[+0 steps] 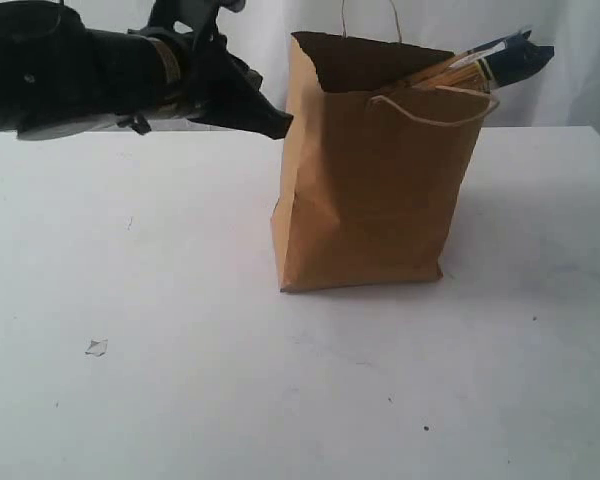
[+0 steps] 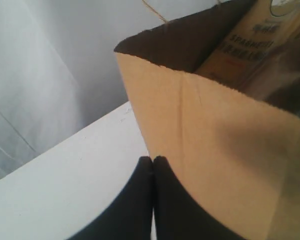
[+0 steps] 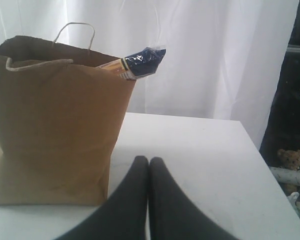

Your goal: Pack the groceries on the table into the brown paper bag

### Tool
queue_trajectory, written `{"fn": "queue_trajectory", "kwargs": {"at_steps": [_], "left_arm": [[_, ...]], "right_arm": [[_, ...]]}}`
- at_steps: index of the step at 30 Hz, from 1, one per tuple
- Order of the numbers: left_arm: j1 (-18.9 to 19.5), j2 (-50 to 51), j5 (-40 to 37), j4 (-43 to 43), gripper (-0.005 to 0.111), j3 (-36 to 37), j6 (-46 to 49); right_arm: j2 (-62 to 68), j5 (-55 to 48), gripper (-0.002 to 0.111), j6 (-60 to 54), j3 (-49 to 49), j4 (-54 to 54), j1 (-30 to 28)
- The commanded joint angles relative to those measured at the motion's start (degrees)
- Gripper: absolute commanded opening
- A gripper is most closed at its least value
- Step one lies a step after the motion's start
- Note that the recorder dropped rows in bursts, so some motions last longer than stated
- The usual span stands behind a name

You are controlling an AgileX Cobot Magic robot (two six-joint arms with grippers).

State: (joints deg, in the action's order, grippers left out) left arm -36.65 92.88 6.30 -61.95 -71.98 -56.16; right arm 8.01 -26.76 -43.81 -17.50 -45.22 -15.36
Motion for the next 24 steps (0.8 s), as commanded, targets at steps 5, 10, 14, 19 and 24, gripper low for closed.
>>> {"fn": "queue_trajectory", "kwargs": {"at_steps": [5, 10, 14, 19, 24], "left_arm": [[-0.1, -6.5, -6.8, -1.6, 0.000, 5.8, 1.4], [4.3, -7.6, -6.3, -0.4, 0.000, 7.9, 2.4], [12.7, -7.6, -5.0, 2.3, 0.000, 10.5, 0.3], [26.8, -8.2, 3.5, 14.6, 0.000, 17.3, -0.1], [32.8, -12.5, 14.0, 26.5, 0.000, 27.8, 17.3]], "right_arm": [[-0.3, 0.1, 0.000, 0.2, 0.3, -0.3, 0.0], [-0.3, 0.1, 0.000, 0.2, 0.3, -0.3, 0.0], [-0.3, 0.1, 0.000, 0.2, 0.3, -0.3, 0.0], [-0.3, 0.0, 0.000, 0.2, 0.3, -0.3, 0.0], [-0.3, 0.0, 0.000, 0.2, 0.3, -0.3, 0.0]]}}
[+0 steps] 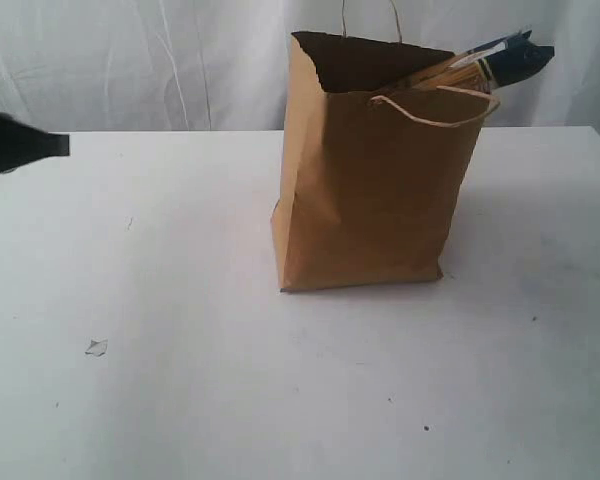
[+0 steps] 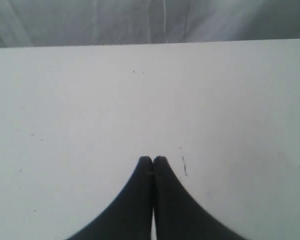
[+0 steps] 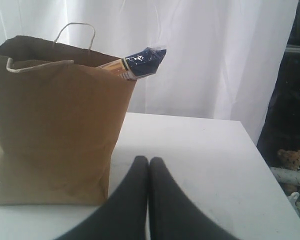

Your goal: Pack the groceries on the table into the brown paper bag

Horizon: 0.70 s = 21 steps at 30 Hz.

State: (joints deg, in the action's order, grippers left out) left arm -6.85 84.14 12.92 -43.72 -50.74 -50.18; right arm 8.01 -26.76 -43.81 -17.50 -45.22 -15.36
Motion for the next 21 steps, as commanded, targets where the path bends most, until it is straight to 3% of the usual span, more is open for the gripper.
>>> {"fn": "queue_trajectory", "kwargs": {"at_steps": [1, 7, 11, 14, 17, 21], "left_arm": [[3.1, -4.9, 7.4, 10.0, 0.000, 8.0, 12.5], [3.2, -10.9, 0.6, 4.2, 0.000, 10.1, 12.6], [3.5, -14.0, -3.9, 6.8, 0.000, 10.1, 18.1], [3.5, -15.2, -4.5, 25.8, 0.000, 11.0, 38.7], [3.3, -16.3, 0.5, 47.3, 0.000, 14.2, 62.2], [3.3, -19.8, 4.5, 50.9, 0.000, 20.8, 78.8]], "right_arm": [[-0.3, 0.0, 0.000, 0.2, 0.3, -0.3, 0.0], [-0.3, 0.0, 0.000, 0.2, 0.3, -0.3, 0.0], [-0.3, 0.0, 0.000, 0.2, 0.3, -0.3, 0.0], [-0.3, 0.0, 0.000, 0.2, 0.3, -0.3, 0.0], [-0.3, 0.0, 0.000, 0.2, 0.3, -0.3, 0.0], [-0.3, 0.0, 0.000, 0.2, 0.3, -0.3, 0.0]]}}
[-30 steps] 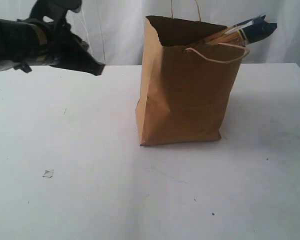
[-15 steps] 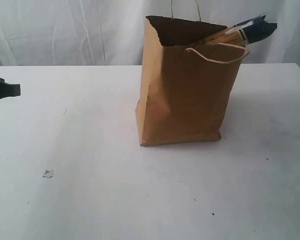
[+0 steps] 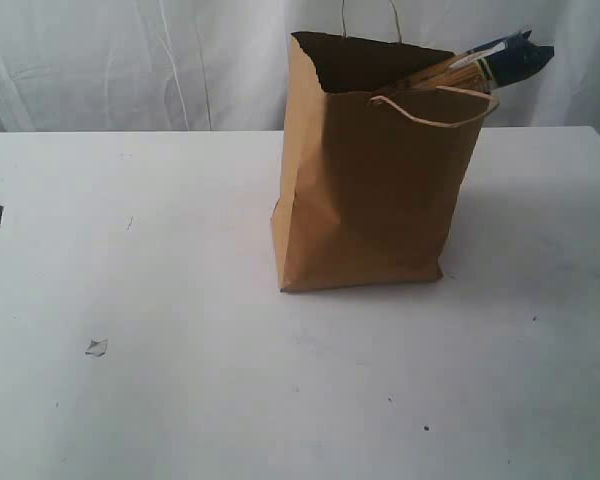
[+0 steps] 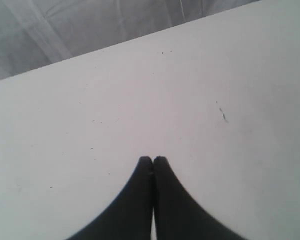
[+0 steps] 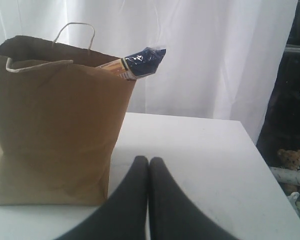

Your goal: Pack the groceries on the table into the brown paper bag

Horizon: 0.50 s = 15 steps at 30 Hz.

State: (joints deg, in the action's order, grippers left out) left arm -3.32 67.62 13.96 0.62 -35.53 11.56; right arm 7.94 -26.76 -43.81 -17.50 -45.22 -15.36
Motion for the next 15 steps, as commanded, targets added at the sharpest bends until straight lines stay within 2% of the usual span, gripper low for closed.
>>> {"fn": "queue_trajectory", "kwargs": {"at_steps": [1, 4, 9, 15], "left_arm": [[-0.3, -4.8, 3.6, 6.6, 0.000, 7.1, 18.6], [-0.3, -10.6, 3.1, 6.3, 0.000, 12.3, 14.1], [-0.3, -23.9, 2.7, 6.3, 0.000, 19.5, -3.7], [-0.3, -37.3, 3.4, 6.4, 0.000, 21.7, -5.3]], "right_arm": [[-0.3, 0.0, 0.000, 0.2, 0.3, -0.3, 0.0], [-0.3, 0.0, 0.000, 0.2, 0.3, -0.3, 0.0], [-0.3, 0.0, 0.000, 0.2, 0.3, -0.3, 0.0], [-0.3, 0.0, 0.000, 1.1, 0.3, -0.3, 0.0]]}}
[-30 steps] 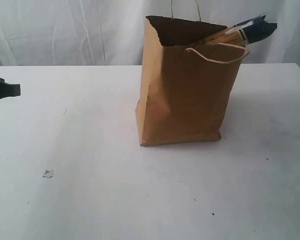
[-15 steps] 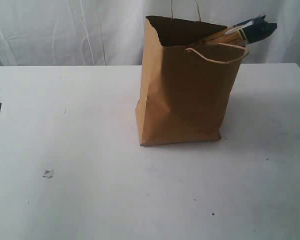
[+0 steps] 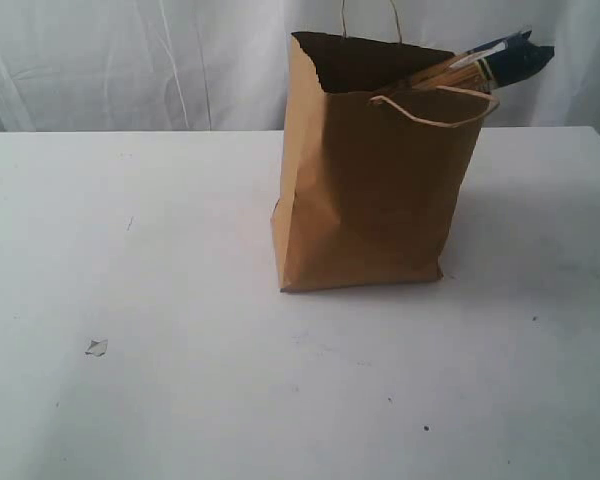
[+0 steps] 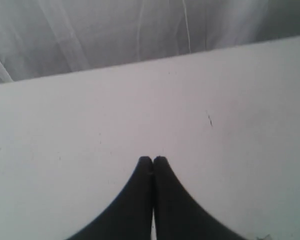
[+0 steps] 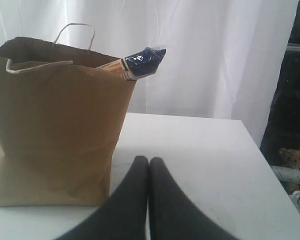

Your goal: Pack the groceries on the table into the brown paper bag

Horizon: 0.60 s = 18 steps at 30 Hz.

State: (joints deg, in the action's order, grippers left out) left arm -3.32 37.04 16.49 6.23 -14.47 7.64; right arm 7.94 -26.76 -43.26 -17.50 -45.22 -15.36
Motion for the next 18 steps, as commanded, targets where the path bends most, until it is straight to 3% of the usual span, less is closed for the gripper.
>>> {"fn": "queue_trajectory", "kwargs": {"at_steps": [1, 4, 9, 16, 18], "left_arm": [[-0.3, -8.1, 2.1, 0.6, 0.000, 0.7, -1.4], [-0.3, -10.9, 5.6, 0.6, 0.000, 0.7, -1.5], [-0.2, -12.7, 3.9, 4.6, 0.000, 0.7, -1.1], [-0.2, -12.8, -17.5, 7.5, 0.000, 0.7, -1.2], [0.7, -14.1, -19.7, 7.2, 0.000, 0.9, -1.5]], "right_arm": [[-0.3, 0.0, 0.000, 0.6, 0.3, -0.3, 0.0], [-0.3, 0.0, 0.000, 0.6, 0.3, -0.3, 0.0], [-0.3, 0.0, 0.000, 0.6, 0.3, -0.3, 0.0], [-0.3, 0.0, 0.000, 0.6, 0.3, -0.3, 0.0], [-0.4, 0.0, 0.000, 0.6, 0.3, -0.3, 0.0]]}}
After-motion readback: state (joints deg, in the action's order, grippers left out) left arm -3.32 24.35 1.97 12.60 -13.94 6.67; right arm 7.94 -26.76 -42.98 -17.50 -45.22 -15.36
